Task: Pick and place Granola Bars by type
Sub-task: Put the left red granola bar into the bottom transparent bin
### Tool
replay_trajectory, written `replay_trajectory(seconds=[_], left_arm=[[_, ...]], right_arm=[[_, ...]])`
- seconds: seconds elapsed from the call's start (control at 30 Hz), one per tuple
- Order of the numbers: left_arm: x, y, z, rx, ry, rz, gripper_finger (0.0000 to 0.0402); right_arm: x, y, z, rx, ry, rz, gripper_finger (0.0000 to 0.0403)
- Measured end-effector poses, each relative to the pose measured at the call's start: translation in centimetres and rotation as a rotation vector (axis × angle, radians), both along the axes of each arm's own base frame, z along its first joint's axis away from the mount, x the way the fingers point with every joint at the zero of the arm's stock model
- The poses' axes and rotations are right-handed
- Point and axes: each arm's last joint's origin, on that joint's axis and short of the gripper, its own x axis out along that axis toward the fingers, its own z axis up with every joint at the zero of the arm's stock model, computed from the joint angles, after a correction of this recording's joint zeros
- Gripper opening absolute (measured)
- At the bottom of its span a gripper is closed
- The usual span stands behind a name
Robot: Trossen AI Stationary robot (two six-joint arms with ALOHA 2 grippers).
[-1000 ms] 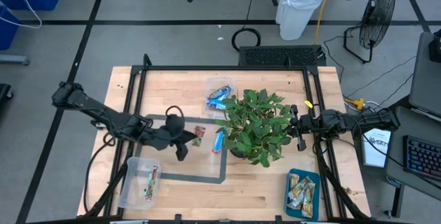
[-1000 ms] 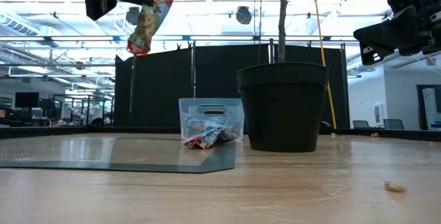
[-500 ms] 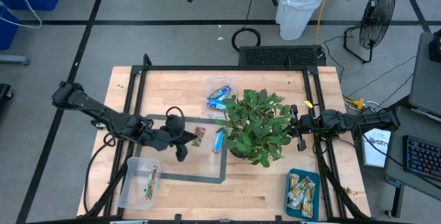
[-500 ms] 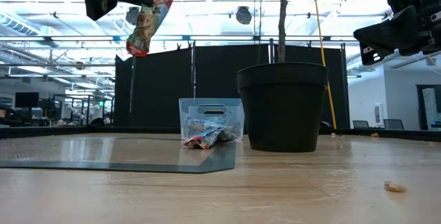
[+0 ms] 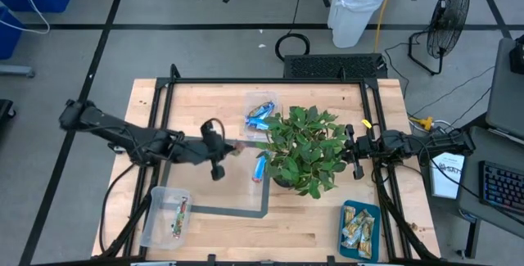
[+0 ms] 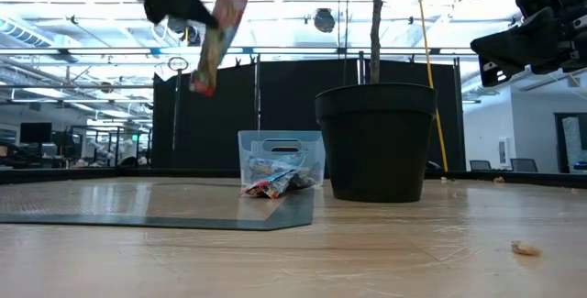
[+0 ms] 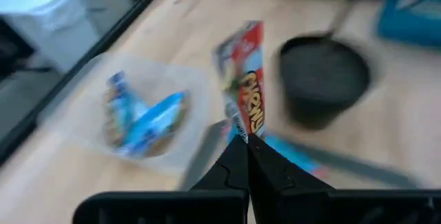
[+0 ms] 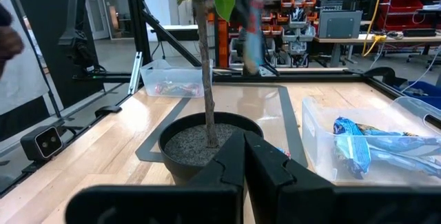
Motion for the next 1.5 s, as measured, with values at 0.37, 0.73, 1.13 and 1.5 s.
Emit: replay_trajectory(seconds=[0.37,0.73,1.13,1.5], left_arm=[[-4.3,9.5,-5.1,-0.042,-0.155,0.104,0.0002],[-10.0,10.6,-6.7,-0.117,-0.519,0.123,0.0001],[-14.8,7.1,3.8,-0.121,-0.706,-0.02,0.0001],[-17.3,5.5,4.3,-0.591,-0.36,0.121,0.0001]], right_arm=[[0.0,0.0,0.0,0.0,0.001,0.0,0.0],[0.0,0.0,0.0,0.0,0.002,0.0,0.0],[0.0,0.0,0.0,0.0,0.002,0.001,0.0],[0.0,0.0,0.0,0.0,0.003,0.001,0.0]])
